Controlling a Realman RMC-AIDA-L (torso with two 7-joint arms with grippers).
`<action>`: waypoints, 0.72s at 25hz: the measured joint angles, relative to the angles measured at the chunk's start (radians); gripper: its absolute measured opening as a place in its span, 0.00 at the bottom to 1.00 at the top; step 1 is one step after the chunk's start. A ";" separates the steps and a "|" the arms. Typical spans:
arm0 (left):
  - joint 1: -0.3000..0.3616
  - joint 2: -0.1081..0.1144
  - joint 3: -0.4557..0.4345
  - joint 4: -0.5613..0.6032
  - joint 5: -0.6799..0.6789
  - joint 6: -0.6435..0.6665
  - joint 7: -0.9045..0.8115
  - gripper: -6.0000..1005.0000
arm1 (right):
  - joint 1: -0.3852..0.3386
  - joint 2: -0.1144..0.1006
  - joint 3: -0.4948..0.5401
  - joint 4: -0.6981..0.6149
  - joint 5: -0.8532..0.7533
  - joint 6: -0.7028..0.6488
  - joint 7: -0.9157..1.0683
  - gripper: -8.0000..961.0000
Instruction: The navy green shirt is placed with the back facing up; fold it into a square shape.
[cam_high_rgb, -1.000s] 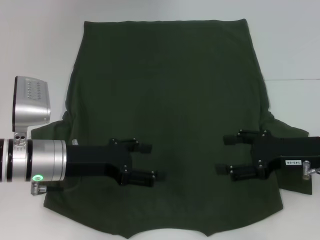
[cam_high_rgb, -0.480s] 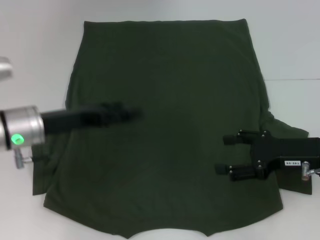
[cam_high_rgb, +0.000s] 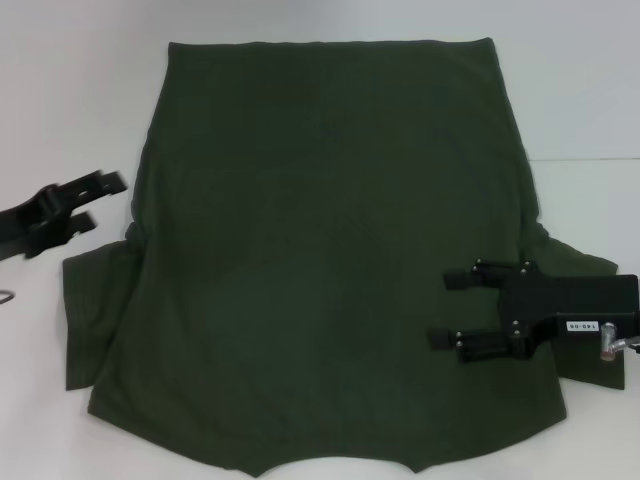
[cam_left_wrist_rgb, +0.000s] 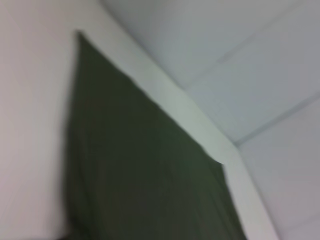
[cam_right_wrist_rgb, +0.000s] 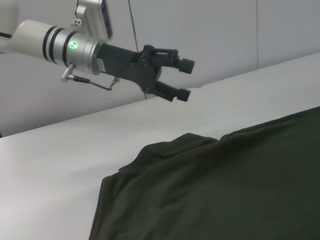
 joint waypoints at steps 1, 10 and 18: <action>0.005 0.000 -0.008 0.005 0.012 -0.002 -0.012 0.93 | 0.000 0.000 -0.001 0.000 0.000 0.000 0.000 0.98; 0.055 0.000 -0.110 0.029 0.141 -0.010 -0.107 0.93 | 0.000 0.000 -0.004 -0.001 0.000 0.000 -0.001 0.98; 0.062 -0.004 -0.105 0.031 0.211 -0.001 -0.140 0.93 | 0.002 0.000 -0.006 -0.001 -0.016 0.000 -0.003 0.98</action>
